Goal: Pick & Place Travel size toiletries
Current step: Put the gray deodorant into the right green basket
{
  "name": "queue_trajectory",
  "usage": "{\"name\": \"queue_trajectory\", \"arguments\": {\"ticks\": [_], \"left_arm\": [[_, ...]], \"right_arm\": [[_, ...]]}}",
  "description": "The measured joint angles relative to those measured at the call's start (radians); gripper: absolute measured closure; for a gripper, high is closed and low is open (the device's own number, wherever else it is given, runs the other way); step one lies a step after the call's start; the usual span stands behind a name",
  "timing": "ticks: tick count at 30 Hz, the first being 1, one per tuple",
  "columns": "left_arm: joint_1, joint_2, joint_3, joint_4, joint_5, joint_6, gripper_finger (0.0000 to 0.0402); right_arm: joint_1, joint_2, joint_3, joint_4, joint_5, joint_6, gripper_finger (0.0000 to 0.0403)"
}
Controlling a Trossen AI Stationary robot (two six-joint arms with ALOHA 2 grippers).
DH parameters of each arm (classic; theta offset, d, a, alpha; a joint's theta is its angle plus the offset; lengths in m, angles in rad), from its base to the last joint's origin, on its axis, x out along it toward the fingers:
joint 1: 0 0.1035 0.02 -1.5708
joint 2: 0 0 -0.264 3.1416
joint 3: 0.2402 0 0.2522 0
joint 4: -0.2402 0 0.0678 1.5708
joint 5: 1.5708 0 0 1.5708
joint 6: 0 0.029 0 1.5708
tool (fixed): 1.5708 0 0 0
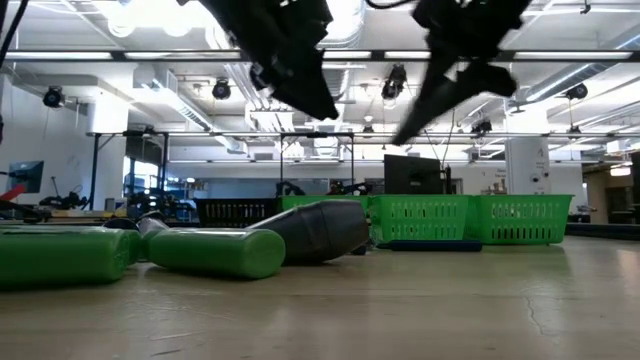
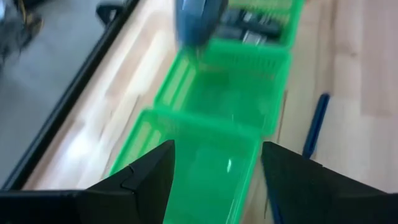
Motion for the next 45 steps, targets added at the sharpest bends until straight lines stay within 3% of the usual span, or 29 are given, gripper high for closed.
{"name": "queue_trajectory", "arguments": {"ticks": [6,13,20,33,45], "left_arm": [[-0.001,-0.017,0.000,-0.058,-0.027,-0.052,0.0155],[0.013,-0.017,0.000,-0.059,-0.033,-0.039,0.0156],[0.036,-0.017,0.000,-0.057,-0.034,0.013,0.0156],[0.054,-0.017,-0.047,-0.052,-0.022,0.037,0.0156],[0.061,-0.017,-0.068,-0.038,0.073,0.022,0.0156]], "right_arm": [[0.139,-0.055,-0.009,-0.310,0.281,0.196,0.0209],[0.306,0.034,-0.087,-0.393,0.398,0.538,0.0209],[0.363,0.209,-0.118,-0.478,0.527,0.719,0.0200],[0.368,0.357,-0.129,-0.452,0.498,0.732,0.0190],[0.368,0.254,-0.128,-0.465,0.429,0.713,0.0090]]}}
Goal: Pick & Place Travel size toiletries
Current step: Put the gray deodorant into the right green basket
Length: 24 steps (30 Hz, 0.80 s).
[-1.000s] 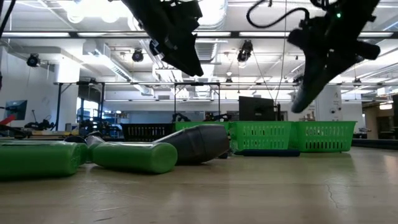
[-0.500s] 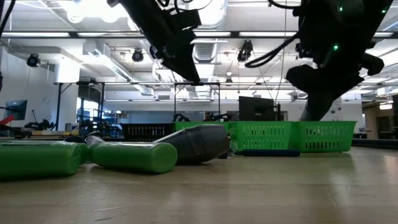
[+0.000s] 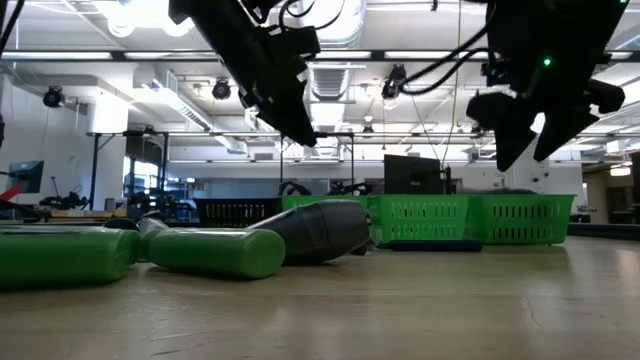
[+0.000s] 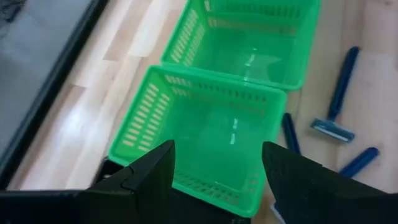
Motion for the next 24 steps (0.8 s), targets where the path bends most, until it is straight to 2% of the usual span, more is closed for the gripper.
{"name": "queue_trajectory", "arguments": {"ticks": [2,8,12,15,19,24], "left_arm": [[0.003,-0.001,0.000,-0.017,0.069,-0.007,0.0156],[0.001,-0.013,0.000,-0.087,0.379,-0.015,0.0156],[-0.010,-0.008,0.000,-0.103,0.509,-0.002,0.0156],[-0.043,0.009,0.000,-0.091,0.522,0.037,0.0156],[-0.109,0.047,0.000,-0.015,0.453,0.063,0.0156],[-0.180,0.106,0.000,0.070,0.402,-0.058,0.0156]], "right_arm": [[0.000,-0.039,0.000,-0.001,0.001,-0.004,0.0080],[0.000,-0.187,-0.001,0.001,-0.004,-0.060,0.0065],[-0.001,-0.276,-0.002,-0.001,-0.007,-0.100,0.0073],[-0.001,-0.315,-0.005,0.000,-0.007,-0.130,0.0082],[-0.001,-0.334,-0.014,0.000,-0.007,-0.142,0.0091],[-0.001,-0.334,-0.023,0.000,-0.016,-0.183,0.0098]]}}
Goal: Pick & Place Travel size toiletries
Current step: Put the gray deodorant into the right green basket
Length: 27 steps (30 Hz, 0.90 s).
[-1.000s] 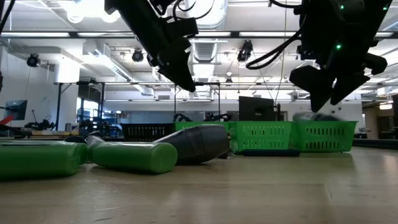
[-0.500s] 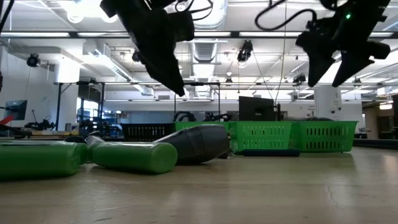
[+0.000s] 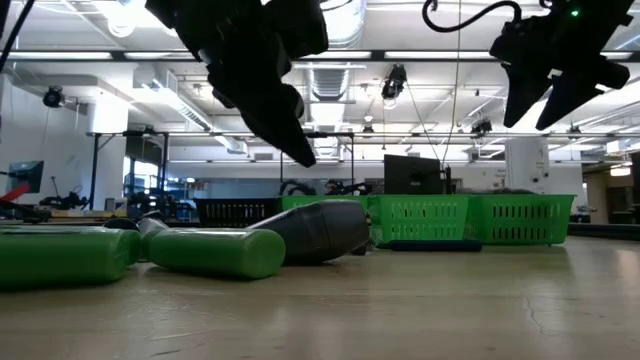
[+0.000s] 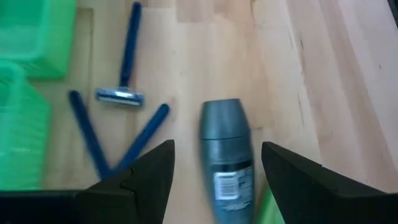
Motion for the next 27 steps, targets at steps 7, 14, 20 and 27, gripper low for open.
{"name": "queue_trajectory", "arguments": {"ticks": [7,14,20,27], "left_arm": [[-0.080,0.068,0.008,0.030,-0.113,-0.128,0.0144],[-0.123,0.149,0.044,0.037,-0.198,-0.167,0.0104],[-0.123,0.167,0.050,0.016,-0.232,-0.190,0.0100],[-0.124,0.217,0.036,0.023,-0.195,-0.188,0.0103]], "right_arm": [[0.000,0.000,-0.015,0.001,-0.003,-0.105,0.0108],[0.000,0.000,-0.026,0.001,-0.006,-0.121,0.0120],[0.000,0.000,-0.026,0.002,-0.009,-0.142,0.0132],[0.000,0.000,-0.026,0.003,-0.021,-0.141,0.0146]]}}
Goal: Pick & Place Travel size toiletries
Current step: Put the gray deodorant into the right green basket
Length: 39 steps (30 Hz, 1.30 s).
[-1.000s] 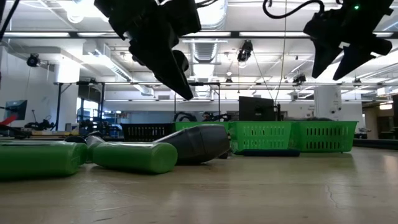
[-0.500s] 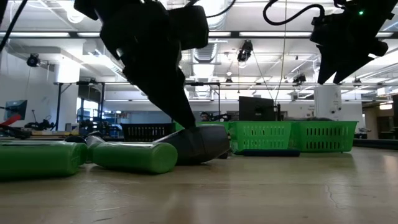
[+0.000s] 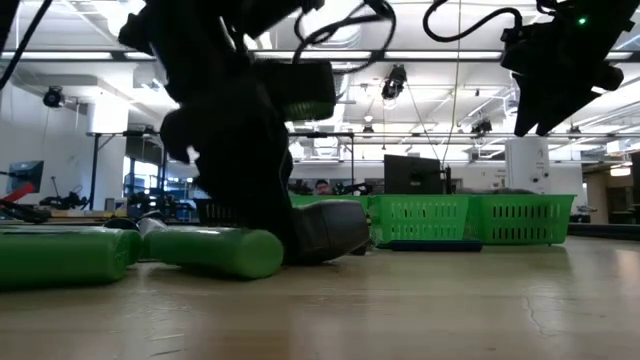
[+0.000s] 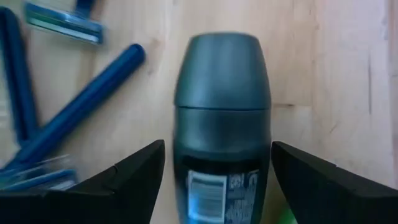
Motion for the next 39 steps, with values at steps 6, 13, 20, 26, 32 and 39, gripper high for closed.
{"name": "queue_trajectory", "arguments": {"ticks": [6,13,20,26,32,39], "left_arm": [[0.004,0.025,0.017,0.003,0.003,0.003,0.0123],[0.028,-0.001,0.015,-0.001,-0.001,0.080,0.0193],[0.085,-0.090,0.014,-0.023,0.009,0.112,0.0193],[0.155,-0.213,0.036,0.036,-0.129,0.263,0.0193],[0.201,-0.215,0.133,0.103,-0.163,0.460,0.0193],[0.241,-0.163,0.250,0.100,-0.186,0.627,0.0193]], "right_arm": [[0.000,0.000,0.000,0.001,-0.003,0.007,0.0157],[0.000,0.000,0.000,0.005,-0.009,0.010,0.0169],[0.000,-0.064,0.000,0.093,-0.168,-0.024,0.0164],[-0.028,-0.177,0.000,0.324,-0.327,-0.012,0.0152],[-0.093,-0.204,-0.002,0.620,-0.361,-0.064,0.0133],[-0.146,-0.161,-0.003,0.690,-0.425,-0.076,0.0109]]}}
